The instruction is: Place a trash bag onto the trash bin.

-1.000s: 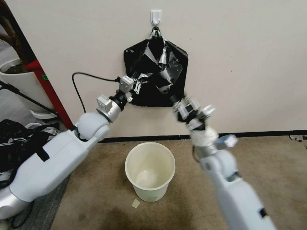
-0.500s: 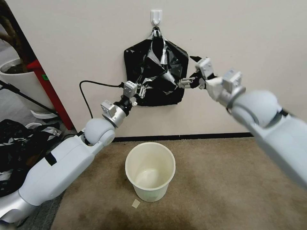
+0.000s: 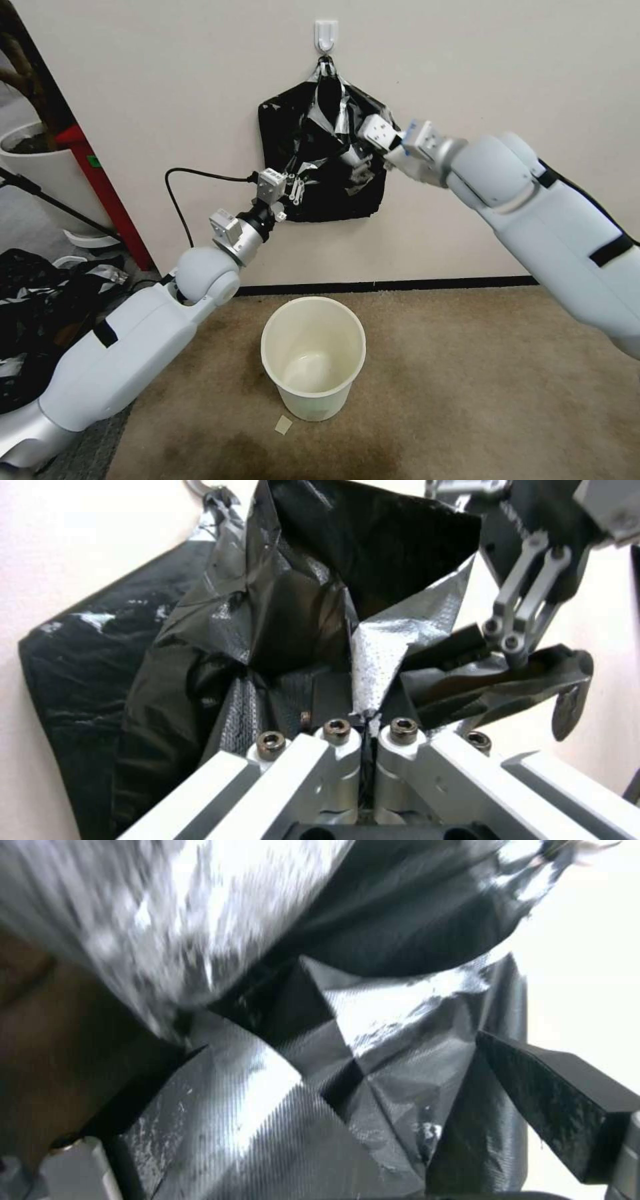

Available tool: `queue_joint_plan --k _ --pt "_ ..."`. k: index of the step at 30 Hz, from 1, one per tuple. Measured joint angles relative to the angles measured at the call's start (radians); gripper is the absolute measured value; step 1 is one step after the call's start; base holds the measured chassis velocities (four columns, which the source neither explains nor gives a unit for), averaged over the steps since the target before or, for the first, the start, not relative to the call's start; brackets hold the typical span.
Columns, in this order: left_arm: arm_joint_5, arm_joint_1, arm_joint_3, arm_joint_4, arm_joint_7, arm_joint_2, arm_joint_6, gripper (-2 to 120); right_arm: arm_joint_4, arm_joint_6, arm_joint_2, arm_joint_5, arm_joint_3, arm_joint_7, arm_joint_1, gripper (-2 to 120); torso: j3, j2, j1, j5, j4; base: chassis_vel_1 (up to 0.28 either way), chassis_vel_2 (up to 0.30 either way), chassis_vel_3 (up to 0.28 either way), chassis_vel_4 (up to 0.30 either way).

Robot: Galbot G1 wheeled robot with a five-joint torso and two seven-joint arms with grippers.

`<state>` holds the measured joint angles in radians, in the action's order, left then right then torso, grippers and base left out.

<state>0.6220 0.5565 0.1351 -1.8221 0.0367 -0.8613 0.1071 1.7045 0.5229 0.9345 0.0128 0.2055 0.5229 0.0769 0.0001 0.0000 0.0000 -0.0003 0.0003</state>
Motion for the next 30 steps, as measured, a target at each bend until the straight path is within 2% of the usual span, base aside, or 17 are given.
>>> queue_joint_plan --k 5,11,15,19,21,23,24,28,30 --pt "0.0 0.019 -0.023 -0.011 -0.008 0.006 -0.001 0 0.009 0.002 -0.007 0.008 -0.003 0.067 0.009 94 0.0 0.0 0.0 0.0002 -0.0004 0.0 0.0 0.0 0.0" --pt "-0.002 0.033 -0.034 -0.011 -0.022 0.009 -0.001 0 0.032 0.004 -0.018 0.007 -0.003 0.103 0.027 96 0.0 0.0 0.0 0.0003 -0.0004 0.0 0.0 0.0 0.0" --pt "-0.004 0.039 -0.038 -0.011 -0.023 0.008 -0.001 0 0.013 0.001 -0.018 -0.052 -0.003 0.124 0.029 93 0.0 0.0 0.0 0.0003 -0.0003 0.0 0.0 0.0 0.0" --pt "-0.004 0.041 -0.041 -0.012 -0.023 0.006 -0.002 0 -0.013 -0.012 -0.016 -0.136 -0.011 0.138 0.031 78 0.0 0.0 0.0 0.0003 -0.0003 0.0 0.0 0.0 0.0" --pt "-0.004 0.041 -0.041 -0.012 -0.023 0.006 -0.002 0 -0.014 -0.015 -0.016 -0.142 -0.012 0.142 0.032 76 0.0 0.0 0.0 0.0003 -0.0003 0.0 0.0 0.0 0.0" --pt "-0.004 0.043 -0.044 -0.012 -0.023 0.006 -0.002 0 -0.014 -0.03 -0.024 -0.154 -0.02 0.159 0.041 65 0.0 0.0 0.0 0.0003 -0.0003 0.0 0.0 0.0 0.0" --pt "-0.004 0.043 -0.044 -0.012 -0.023 0.006 -0.002 0 -0.014 -0.03 -0.024 -0.154 -0.02 0.159 0.041 65 0.0 0.0 0.0 0.0003 -0.0003 0.0 0.0 0.0 0.0" --pt "-0.004 0.047 -0.048 -0.012 -0.022 0.004 -0.003 0 0.004 -0.042 -0.036 -0.154 -0.043 0.164 0.072 45 0.0 0.0 0.0 0.0003 -0.0003 0.0 0.0 0.0 0.0" --pt "-0.004 0.047 -0.049 -0.012 -0.022 0.004 -0.003 0 0.01 -0.042 -0.04 -0.153 -0.05 0.162 0.082 41 0.0 0.0 0.0 0.0003 -0.0003 0.0 0.0 0.0 0.0"
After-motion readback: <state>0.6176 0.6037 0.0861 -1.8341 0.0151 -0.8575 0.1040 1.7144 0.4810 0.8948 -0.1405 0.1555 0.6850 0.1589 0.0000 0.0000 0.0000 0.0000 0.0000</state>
